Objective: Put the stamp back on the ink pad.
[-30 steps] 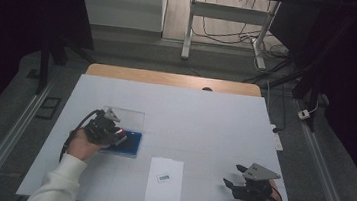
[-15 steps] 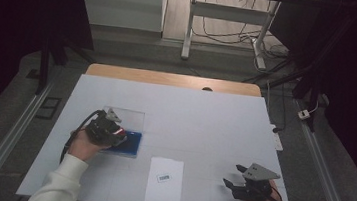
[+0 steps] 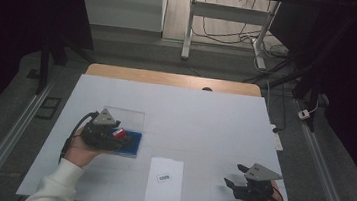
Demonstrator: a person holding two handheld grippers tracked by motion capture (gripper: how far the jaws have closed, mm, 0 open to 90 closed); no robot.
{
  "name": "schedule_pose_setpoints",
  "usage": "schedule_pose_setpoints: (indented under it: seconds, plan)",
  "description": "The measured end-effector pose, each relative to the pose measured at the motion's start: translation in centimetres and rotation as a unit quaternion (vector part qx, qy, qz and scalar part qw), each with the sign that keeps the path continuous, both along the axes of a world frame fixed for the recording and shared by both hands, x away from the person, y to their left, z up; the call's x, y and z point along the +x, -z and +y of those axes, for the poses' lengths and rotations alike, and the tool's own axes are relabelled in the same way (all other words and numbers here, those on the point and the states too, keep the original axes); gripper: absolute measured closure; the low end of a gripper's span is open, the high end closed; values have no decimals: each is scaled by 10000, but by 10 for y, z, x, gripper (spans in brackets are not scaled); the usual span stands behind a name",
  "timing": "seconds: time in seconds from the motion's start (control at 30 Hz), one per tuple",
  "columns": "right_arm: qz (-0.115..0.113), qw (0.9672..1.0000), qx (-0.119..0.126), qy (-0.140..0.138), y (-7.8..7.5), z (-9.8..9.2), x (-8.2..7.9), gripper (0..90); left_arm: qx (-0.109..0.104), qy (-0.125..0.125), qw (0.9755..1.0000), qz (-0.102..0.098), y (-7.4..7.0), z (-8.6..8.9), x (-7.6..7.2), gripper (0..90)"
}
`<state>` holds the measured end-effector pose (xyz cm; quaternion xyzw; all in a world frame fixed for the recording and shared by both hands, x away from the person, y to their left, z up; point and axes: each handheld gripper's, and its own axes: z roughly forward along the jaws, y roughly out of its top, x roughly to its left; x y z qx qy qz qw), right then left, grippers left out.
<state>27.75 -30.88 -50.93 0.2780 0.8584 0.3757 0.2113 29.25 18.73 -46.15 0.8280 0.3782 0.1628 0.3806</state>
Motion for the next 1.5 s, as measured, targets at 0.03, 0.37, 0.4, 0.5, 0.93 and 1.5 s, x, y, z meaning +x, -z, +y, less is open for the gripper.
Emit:
schedule_pose_setpoints:
  seconds: [0.03,0.37,0.4,0.5,0.93,1.5]
  plan:
    - [-2,10000,17,0,0,0,0,301,-21,6,10000,-11,1,1,-4,319]
    - [-50,10000,50,-2,-2,-1,-2,301,-270,-38,9996,-9,13,9,-37,320]
    - [-57,10000,52,-5,-2,-2,-2,301,-278,-41,9996,-6,15,10,-39,321]
    - [-54,10000,66,-2,-2,-2,-2,301,-361,-20,9993,49,23,12,-49,323]
    - [-83,9993,352,-22,-4,-7,-4,303,-408,-24,9991,94,51,9,-65,326]
    - [-58,9993,357,-63,-3,-7,-4,305,-354,23,9994,40,51,5,-65,327]
